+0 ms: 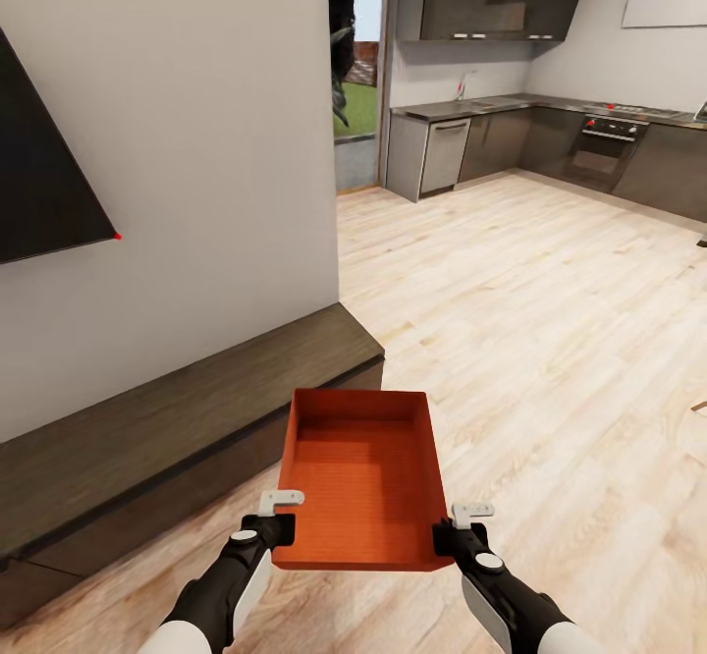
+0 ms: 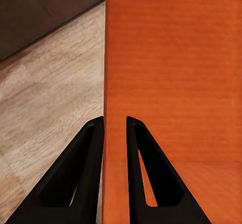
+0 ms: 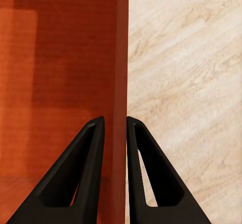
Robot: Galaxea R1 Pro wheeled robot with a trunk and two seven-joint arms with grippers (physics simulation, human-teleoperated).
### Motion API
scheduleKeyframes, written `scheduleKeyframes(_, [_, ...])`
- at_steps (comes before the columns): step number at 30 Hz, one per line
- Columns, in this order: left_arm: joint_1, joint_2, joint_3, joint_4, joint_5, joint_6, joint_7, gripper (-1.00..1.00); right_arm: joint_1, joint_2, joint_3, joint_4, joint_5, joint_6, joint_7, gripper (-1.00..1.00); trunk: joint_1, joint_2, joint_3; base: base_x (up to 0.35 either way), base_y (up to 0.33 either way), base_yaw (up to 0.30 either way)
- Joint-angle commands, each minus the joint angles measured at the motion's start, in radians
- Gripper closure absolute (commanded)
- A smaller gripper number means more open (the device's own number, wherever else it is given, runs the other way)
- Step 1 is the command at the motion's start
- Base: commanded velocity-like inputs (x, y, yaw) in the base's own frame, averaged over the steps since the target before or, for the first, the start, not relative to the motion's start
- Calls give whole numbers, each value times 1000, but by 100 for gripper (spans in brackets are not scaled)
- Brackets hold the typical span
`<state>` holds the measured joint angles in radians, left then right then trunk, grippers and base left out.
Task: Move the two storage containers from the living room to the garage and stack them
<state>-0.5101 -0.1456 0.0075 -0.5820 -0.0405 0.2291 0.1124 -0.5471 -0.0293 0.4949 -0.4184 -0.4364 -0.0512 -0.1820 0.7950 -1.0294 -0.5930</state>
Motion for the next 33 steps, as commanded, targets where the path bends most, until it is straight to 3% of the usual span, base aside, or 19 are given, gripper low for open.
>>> scheduleKeyframes(1, [-1,1,2,0,16,13,-53,100,-1,-13,19,-3,3,-13,-1,100,0,-1,-1,0,0,0])
scheduleKeyframes(20, [-1,3,2,1,16,13,-53,100,-1,-14,19,-3,4,20,-1,100,0,-1,-1,0,0,0])
scheduleKeyframes(21, [1,4,10,-4,3,15,-5,100,-1,-3,-4,-13,5,26,-3,100,0,-1,-1,0,0,0])
scheduleKeyframes(29, [1,6,18,-12,-10,13,-18,100,-1,-4,-9,-25,11,21,-3,100,0,-1,-1,0,0,0])
scheduleKeyframes(33, [1,0,44,-12,-41,12,-31,100,-1,-11,-3,-31,1,21,-3,100,0,-1,-1,0,0,0])
